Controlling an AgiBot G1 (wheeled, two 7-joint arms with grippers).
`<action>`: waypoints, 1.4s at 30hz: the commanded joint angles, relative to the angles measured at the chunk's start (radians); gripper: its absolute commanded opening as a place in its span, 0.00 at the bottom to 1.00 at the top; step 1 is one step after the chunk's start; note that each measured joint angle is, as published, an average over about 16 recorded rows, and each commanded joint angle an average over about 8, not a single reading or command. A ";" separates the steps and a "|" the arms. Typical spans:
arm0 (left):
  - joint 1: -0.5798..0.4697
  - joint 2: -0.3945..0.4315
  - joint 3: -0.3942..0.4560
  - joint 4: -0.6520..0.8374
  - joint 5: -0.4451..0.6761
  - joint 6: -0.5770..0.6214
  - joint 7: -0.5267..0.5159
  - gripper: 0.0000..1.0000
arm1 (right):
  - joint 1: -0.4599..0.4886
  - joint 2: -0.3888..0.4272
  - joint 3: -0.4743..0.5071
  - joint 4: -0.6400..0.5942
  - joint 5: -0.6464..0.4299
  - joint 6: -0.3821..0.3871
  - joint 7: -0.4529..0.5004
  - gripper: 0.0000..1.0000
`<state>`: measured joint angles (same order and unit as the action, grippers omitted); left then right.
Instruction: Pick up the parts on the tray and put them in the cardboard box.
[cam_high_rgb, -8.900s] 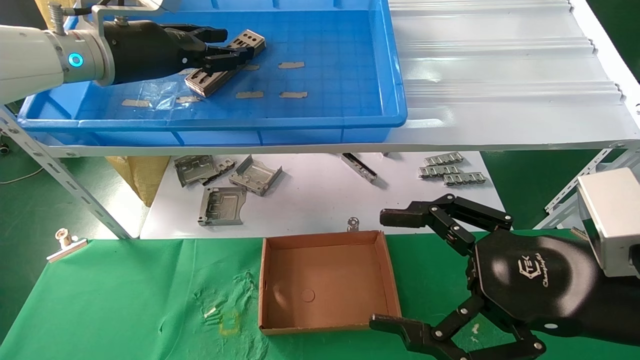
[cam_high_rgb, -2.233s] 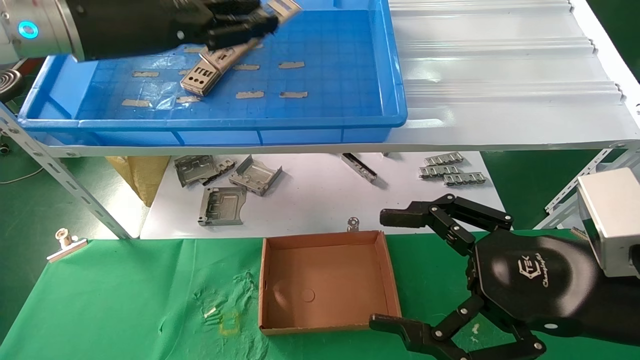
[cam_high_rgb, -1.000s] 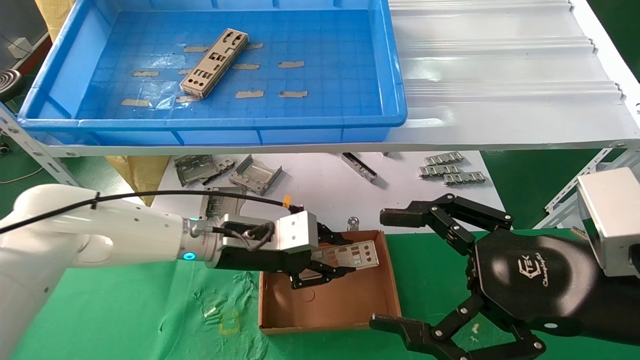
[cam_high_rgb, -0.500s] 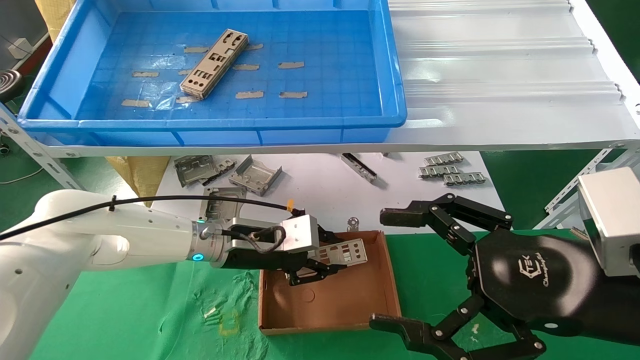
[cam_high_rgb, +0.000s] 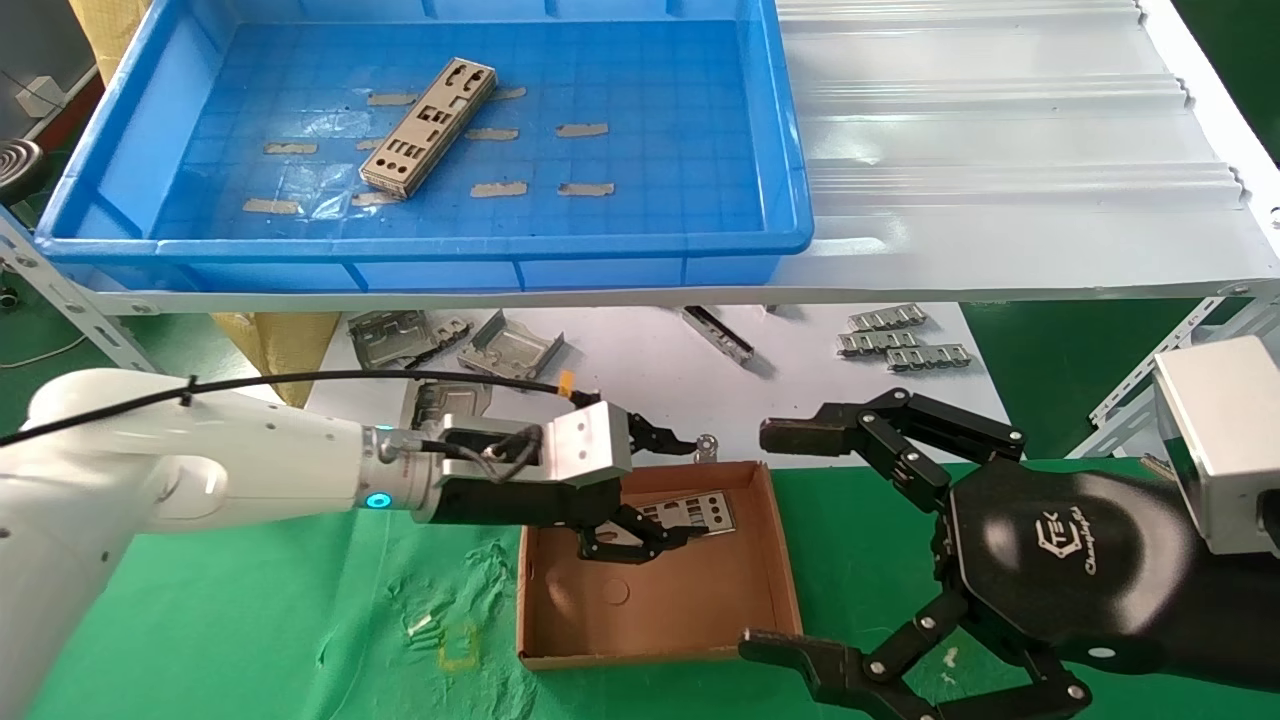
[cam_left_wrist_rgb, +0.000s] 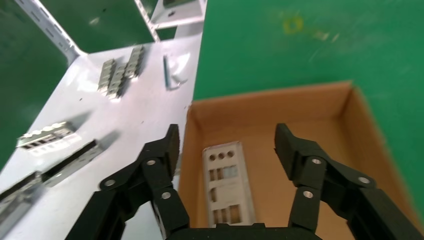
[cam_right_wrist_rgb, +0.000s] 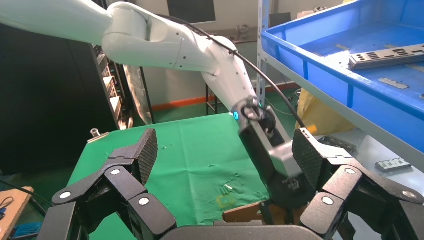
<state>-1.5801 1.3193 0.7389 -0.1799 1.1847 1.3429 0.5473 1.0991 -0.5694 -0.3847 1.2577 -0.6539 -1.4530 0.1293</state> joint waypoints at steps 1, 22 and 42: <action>-0.007 -0.010 -0.008 0.013 -0.018 0.046 -0.011 1.00 | 0.000 0.000 0.000 0.000 0.000 0.000 0.000 1.00; 0.030 -0.087 -0.053 -0.041 -0.081 0.154 -0.112 1.00 | 0.000 0.000 0.000 0.000 0.000 0.000 0.000 1.00; 0.202 -0.313 -0.201 -0.426 -0.217 0.154 -0.338 1.00 | 0.000 0.000 0.000 0.000 0.000 0.000 0.000 1.00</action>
<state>-1.3774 1.0065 0.5382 -0.6068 0.9679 1.4966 0.2090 1.0990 -0.5693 -0.3848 1.2574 -0.6536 -1.4528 0.1291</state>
